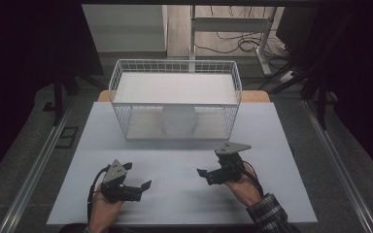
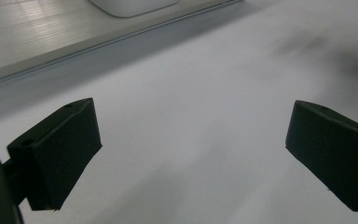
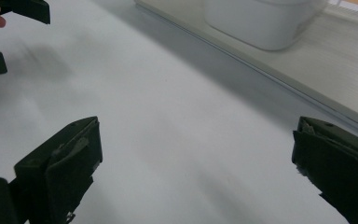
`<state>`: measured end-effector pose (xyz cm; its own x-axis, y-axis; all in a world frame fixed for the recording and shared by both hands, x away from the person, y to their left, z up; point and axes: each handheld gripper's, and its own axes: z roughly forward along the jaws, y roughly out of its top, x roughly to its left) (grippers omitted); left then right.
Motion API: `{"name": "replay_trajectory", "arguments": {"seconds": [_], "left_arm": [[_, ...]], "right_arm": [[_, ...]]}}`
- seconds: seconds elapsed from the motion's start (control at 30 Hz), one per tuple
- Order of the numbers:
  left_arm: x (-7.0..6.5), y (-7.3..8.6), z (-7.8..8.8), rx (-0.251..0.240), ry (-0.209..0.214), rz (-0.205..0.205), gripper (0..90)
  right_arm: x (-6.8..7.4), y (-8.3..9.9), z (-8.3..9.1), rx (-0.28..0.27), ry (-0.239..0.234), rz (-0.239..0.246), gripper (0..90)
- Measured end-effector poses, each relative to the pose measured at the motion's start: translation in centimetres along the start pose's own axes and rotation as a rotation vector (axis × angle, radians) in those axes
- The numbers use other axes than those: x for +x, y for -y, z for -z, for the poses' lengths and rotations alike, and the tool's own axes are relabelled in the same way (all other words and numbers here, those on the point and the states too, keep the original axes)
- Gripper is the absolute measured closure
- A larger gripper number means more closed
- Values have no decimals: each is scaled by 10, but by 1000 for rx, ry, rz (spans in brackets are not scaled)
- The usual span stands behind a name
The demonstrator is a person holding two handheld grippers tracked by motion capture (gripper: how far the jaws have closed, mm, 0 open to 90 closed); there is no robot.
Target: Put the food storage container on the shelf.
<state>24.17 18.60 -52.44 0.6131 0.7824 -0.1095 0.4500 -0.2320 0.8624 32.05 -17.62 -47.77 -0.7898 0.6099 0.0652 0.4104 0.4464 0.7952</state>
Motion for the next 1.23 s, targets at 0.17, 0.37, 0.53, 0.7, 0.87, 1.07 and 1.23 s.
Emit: {"name": "replay_trajectory", "arguments": {"seconds": [0.17,0.37,0.53,0.7,0.87,1.07,1.23], "left_arm": [[3,0,3,2,-16,-1,27],[4,1,6,14,-44,-20,24],[4,2,8,16,-56,-25,22],[6,4,10,19,-61,-18,22],[6,5,8,29,-58,-19,20],[5,5,6,40,-55,-24,18],[5,5,5,40,-53,-18,16]], "right_arm": [[-1,13,15,-9,34,-5,10],[-4,31,33,-24,82,-16,5],[-7,44,45,-30,116,-32,2],[-8,55,54,-26,143,-41,1],[-8,67,59,-7,148,-63,1],[-9,80,58,55,147,-88,1],[-8,83,55,100,148,-83,1]]}}
